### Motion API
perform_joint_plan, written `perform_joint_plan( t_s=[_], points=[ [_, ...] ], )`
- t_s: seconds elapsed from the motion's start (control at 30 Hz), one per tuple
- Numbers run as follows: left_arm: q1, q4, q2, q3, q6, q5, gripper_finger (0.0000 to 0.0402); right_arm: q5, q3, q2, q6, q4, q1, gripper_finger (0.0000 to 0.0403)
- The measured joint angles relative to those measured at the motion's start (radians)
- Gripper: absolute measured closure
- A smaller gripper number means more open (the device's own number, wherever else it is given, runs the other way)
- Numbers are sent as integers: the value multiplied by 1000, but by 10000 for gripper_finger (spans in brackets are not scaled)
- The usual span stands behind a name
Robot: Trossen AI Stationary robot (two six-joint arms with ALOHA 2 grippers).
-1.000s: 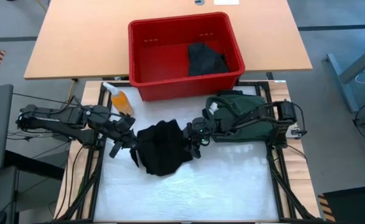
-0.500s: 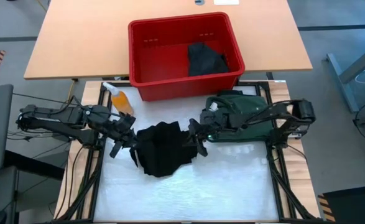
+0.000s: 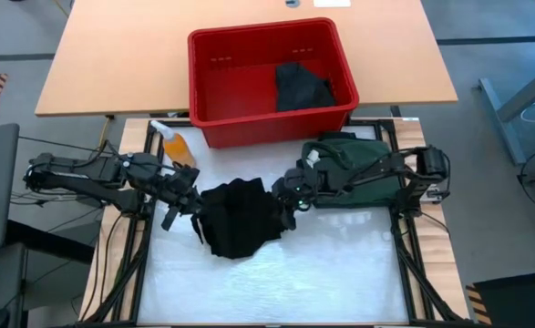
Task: Fold laundry
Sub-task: Fold the black shirt
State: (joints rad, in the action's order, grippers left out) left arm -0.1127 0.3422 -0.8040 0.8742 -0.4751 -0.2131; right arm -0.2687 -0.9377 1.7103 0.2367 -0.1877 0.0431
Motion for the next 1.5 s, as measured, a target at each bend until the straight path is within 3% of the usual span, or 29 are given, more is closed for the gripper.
perform_joint_plan(
  t_s=[0.23, 0.6, 0.73, 1.0, 1.27, 1.4, 1.5],
  points=[
    [0, 3, 0, 0, -1, 0, 401, -47, -4, 26, 36, -70, -7, 142],
    [0, 4, 0, 0, 0, 1, 401, 9, -4, 112, 30, -103, -34, 130],
    [0, 4, 0, 0, 0, 0, 401, 8, -4, 122, 73, -120, -59, 174],
    [0, 4, 0, 0, 20, 1, 401, -2, -4, 81, 70, -152, -88, 375],
    [0, -89, 0, 0, 13, -18, 401, -125, -4, -40, 110, -162, -81, 384],
    [0, -324, 4, 0, 16, -97, 401, -127, -3, -197, 81, -161, -81, 384],
    [0, -610, 12, 0, 38, -171, 401, -127, -3, -358, 14, -167, -80, 384]
  ],
)
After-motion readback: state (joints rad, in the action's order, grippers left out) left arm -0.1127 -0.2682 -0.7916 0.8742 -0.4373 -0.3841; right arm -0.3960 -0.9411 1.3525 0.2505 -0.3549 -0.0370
